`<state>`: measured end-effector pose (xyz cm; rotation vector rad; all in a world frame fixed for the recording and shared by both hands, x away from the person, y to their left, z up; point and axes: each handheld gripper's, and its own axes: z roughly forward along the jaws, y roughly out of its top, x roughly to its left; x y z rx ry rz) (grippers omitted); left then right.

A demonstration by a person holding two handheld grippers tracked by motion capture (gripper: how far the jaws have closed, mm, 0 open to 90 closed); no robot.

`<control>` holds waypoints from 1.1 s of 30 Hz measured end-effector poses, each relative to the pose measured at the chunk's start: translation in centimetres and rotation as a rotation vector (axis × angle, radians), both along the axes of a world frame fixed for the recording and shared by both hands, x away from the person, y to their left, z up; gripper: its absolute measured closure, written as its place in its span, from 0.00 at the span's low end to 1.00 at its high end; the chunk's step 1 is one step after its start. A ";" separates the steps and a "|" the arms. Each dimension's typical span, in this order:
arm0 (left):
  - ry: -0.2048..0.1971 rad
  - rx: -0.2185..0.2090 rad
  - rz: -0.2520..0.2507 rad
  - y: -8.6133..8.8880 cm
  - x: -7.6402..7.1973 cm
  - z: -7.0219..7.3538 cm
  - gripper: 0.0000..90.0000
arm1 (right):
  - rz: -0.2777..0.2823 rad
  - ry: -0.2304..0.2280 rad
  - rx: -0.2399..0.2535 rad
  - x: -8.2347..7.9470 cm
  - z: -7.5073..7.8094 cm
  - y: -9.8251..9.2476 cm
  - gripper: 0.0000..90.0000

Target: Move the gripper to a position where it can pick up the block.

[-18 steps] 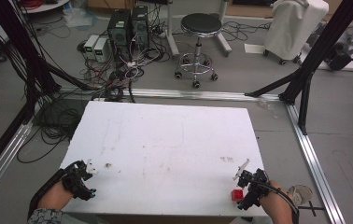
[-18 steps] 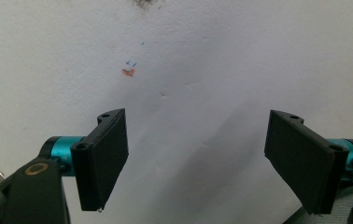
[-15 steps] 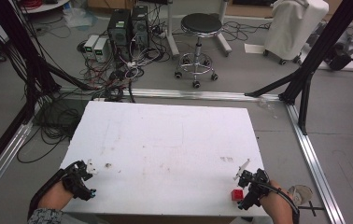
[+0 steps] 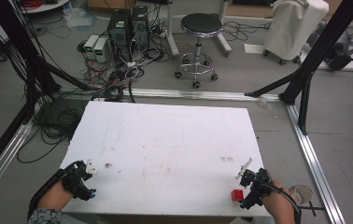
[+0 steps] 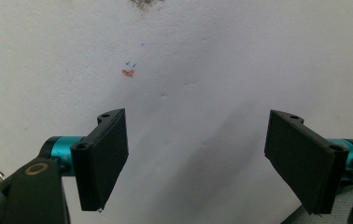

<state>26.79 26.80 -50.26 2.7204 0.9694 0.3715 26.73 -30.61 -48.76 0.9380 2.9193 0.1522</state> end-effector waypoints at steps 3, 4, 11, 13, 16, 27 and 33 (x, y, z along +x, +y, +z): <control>-0.004 -0.003 0.001 0.0 0.0 0.0 0.24 | -0.006 -0.001 0.004 0.0 0.1 -0.1 0.01; -0.004 -0.003 0.001 0.0 0.0 0.0 0.24 | -0.006 0.002 0.009 0.0 0.2 -0.2 0.01; -0.005 -0.012 0.005 0.2 -0.1 0.2 0.24 | 0.003 0.005 0.019 0.0 0.5 -0.4 0.01; -0.010 -0.008 0.003 0.3 0.0 0.2 0.24 | 0.022 -0.003 0.017 -0.1 0.8 -0.6 0.01; -0.005 -0.006 0.003 0.2 0.0 0.1 0.24 | 0.030 0.000 0.033 -0.1 1.2 -1.0 0.01; -0.008 -0.008 0.002 0.2 0.0 0.2 0.24 | 0.101 0.014 0.062 0.8 2.8 -3.2 0.01; -0.008 -0.008 0.003 0.2 0.0 0.2 0.24 | 0.188 0.033 0.071 1.2 3.2 -3.7 0.01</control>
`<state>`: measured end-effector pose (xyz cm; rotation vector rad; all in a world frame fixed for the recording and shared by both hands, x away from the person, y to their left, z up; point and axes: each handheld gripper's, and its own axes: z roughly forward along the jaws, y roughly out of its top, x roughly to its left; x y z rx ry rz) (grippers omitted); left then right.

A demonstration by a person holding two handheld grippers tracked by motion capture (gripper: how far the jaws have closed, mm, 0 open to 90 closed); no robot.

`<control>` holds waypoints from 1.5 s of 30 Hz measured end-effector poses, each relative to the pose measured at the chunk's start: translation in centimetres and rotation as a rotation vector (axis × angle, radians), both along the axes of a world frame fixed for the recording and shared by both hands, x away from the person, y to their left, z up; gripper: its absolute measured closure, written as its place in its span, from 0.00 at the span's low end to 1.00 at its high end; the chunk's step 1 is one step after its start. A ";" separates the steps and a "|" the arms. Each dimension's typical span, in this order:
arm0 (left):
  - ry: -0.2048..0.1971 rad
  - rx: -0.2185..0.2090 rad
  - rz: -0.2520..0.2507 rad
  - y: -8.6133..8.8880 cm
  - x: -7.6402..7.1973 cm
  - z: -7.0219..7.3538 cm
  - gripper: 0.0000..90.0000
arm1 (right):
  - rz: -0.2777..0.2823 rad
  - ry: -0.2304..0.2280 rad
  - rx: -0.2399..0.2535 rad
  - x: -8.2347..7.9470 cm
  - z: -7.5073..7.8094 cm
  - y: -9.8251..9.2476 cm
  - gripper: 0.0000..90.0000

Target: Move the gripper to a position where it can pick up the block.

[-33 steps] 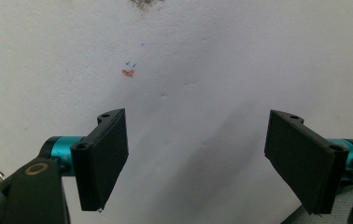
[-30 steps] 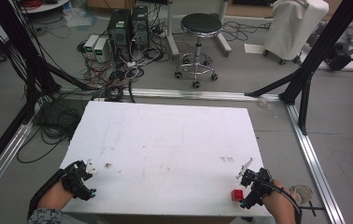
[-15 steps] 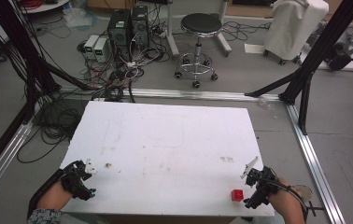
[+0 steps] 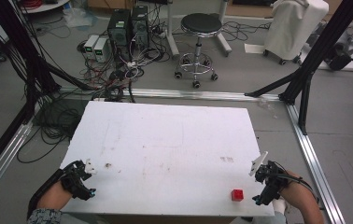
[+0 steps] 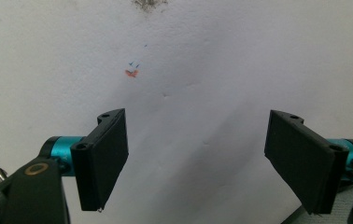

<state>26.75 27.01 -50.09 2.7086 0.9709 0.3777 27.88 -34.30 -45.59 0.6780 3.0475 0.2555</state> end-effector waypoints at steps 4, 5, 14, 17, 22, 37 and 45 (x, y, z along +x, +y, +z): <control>-0.002 -0.003 0.002 0.0 0.0 0.0 0.24 | 0.071 0.001 0.001 0.2 0.1 -0.1 0.01; -0.003 -0.004 0.002 0.0 0.0 0.0 0.24 | 0.082 0.002 -0.003 0.2 0.1 -0.1 0.01; -0.002 -0.004 0.002 0.1 0.0 0.0 0.24 | 0.170 -0.005 -0.030 0.5 0.1 0.5 0.01; -0.004 -0.003 0.002 0.1 0.0 0.0 0.24 | 0.202 -0.010 -0.045 0.5 0.0 1.0 0.01; -0.003 -0.005 0.002 0.1 0.0 0.0 0.24 | 0.227 -0.010 -0.051 0.8 -0.2 1.7 0.01; -0.004 -0.006 0.005 0.1 0.0 0.1 0.24 | 0.303 0.018 -0.086 1.0 -2.2 4.1 0.01; -0.002 -0.008 0.006 0.1 0.0 0.0 0.24 | 0.335 0.020 -0.093 0.8 -3.6 5.0 0.01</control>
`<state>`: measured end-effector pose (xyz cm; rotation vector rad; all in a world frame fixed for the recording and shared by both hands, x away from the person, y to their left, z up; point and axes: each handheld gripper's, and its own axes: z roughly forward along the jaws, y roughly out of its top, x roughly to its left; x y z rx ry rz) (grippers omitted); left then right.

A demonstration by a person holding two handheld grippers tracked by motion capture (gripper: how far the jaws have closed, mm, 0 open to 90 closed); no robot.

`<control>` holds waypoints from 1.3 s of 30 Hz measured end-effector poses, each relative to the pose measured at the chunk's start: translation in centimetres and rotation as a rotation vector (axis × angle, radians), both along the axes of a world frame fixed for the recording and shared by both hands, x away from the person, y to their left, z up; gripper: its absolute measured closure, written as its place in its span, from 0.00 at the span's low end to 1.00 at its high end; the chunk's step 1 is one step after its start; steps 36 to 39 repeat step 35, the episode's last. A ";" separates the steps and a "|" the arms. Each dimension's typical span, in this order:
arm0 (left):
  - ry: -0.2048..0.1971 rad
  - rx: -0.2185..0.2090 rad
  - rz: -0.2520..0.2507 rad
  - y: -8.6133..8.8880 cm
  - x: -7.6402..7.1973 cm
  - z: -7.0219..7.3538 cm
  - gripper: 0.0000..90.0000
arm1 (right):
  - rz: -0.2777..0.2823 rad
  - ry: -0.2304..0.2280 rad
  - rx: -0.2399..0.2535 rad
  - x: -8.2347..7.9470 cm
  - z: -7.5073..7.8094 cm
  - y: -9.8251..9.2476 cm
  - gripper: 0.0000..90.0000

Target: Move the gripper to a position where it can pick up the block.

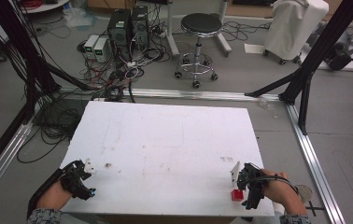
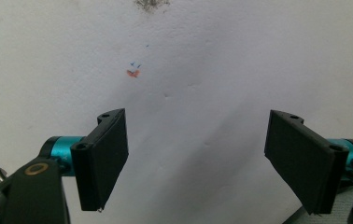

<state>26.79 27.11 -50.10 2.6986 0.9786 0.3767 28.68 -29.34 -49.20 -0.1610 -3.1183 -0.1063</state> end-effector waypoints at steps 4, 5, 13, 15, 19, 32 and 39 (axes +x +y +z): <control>0.001 0.002 0.000 0.0 0.0 0.0 0.24 | 0.010 -0.006 0.001 -0.1 -0.6 0.3 0.01; 0.001 0.002 0.000 0.0 0.0 0.0 0.24 | 0.012 -0.008 0.002 -0.1 -0.7 0.3 0.01; 0.004 0.002 0.000 0.0 0.0 -0.1 0.24 | 0.011 -0.024 -0.003 -0.3 -2.0 0.4 0.01; 0.006 0.005 0.000 0.0 0.0 -0.1 0.24 | 0.006 -0.023 0.001 -0.4 -2.3 0.5 0.01; 0.007 0.007 -0.002 0.0 0.0 -0.2 0.24 | 0.008 -0.028 0.001 -0.5 -2.7 0.6 0.01; 0.005 0.007 -0.002 -0.1 0.0 -0.2 0.24 | 0.009 -0.016 0.000 -0.6 -3.2 0.7 0.01; 0.004 0.007 -0.001 -0.1 0.0 -0.2 0.24 | 0.004 -0.018 -0.001 -0.7 -3.2 0.7 0.01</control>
